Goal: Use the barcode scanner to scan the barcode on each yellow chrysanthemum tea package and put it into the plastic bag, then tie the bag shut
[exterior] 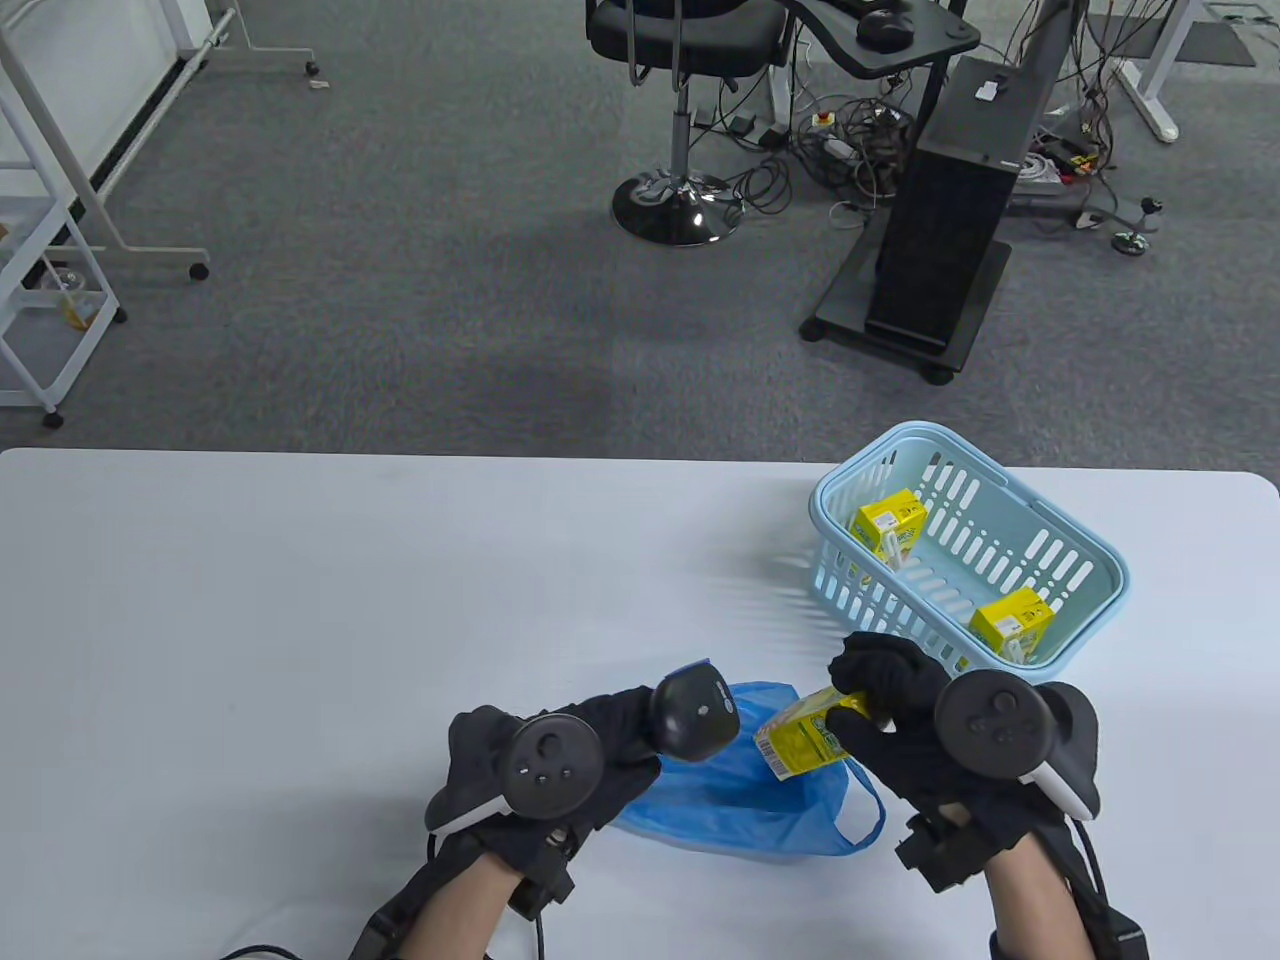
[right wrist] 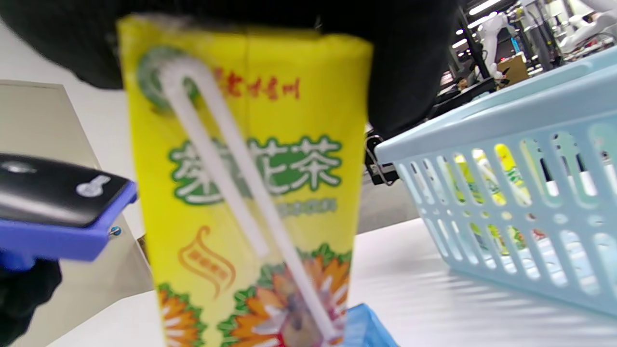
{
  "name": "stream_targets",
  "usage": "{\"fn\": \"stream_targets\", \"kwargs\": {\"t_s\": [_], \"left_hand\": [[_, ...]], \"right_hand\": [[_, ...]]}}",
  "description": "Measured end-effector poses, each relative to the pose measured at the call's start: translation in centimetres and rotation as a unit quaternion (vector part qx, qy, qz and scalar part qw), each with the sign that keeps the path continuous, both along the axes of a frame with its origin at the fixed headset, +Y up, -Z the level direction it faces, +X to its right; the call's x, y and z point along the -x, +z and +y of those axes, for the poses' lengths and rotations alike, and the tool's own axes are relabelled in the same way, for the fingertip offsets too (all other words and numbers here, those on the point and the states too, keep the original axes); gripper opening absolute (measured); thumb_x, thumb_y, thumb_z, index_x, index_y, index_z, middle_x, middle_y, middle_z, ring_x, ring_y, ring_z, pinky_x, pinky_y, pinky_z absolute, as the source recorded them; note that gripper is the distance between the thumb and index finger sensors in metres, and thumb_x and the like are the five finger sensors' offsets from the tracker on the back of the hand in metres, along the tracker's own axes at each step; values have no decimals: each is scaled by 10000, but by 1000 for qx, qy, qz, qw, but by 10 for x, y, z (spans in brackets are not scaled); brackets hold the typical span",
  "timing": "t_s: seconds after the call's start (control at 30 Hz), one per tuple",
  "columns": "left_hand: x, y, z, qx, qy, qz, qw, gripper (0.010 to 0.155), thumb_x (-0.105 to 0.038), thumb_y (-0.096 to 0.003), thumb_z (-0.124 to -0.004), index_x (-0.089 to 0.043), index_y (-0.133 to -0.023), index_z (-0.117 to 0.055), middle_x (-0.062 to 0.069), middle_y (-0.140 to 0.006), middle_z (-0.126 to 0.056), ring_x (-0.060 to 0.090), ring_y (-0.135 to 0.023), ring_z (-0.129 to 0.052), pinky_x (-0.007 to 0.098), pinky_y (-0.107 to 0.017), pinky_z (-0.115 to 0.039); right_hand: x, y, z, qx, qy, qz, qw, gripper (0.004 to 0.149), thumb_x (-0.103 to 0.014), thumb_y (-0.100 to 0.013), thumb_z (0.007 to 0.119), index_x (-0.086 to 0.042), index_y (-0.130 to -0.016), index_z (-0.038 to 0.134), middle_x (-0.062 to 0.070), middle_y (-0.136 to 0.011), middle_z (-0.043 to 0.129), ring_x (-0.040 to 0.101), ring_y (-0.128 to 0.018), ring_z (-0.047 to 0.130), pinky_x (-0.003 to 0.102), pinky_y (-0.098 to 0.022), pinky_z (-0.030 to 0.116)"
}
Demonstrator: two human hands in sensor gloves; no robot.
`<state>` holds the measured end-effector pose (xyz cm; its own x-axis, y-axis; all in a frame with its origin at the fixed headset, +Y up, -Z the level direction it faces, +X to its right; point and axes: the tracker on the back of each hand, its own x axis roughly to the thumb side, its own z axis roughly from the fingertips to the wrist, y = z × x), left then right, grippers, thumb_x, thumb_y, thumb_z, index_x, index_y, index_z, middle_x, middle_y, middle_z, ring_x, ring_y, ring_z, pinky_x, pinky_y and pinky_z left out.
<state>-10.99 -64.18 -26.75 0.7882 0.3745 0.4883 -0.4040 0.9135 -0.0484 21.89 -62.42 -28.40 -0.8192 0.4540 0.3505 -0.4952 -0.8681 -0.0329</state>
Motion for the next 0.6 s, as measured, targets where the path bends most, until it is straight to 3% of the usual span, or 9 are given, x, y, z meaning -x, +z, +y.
{"fn": "stream_targets", "kwargs": {"t_s": [0.27,0.47,0.6], "left_hand": [[33,-5,10,21,44,40,998,579,-482,-477,-888,-245,-986,-744,22,-784,-969,170,-505,-1082,406,-392,-907],[50,-10,7,32,2,84,996,585,-484,-480,-884,-238,-991,-741,28,-791,-967,179,-512,-1080,411,-396,-904],[58,-13,4,53,2,92,994,591,-485,-482,-882,-233,-996,-737,33,-795,-965,183,-513,-1081,414,-397,-903]], "right_hand": [[39,9,-6,-11,37,48,998,586,-495,-338,813,-229,-858,753,63,-994,680,370,-856,794,492,-587,805],[78,19,-21,-44,99,74,991,559,-459,-339,826,-245,-851,755,42,-1000,673,380,-889,761,524,-641,741],[101,9,-33,-24,121,91,988,558,-441,-339,830,-244,-854,746,39,-1004,664,387,-901,751,533,-650,731]]}}
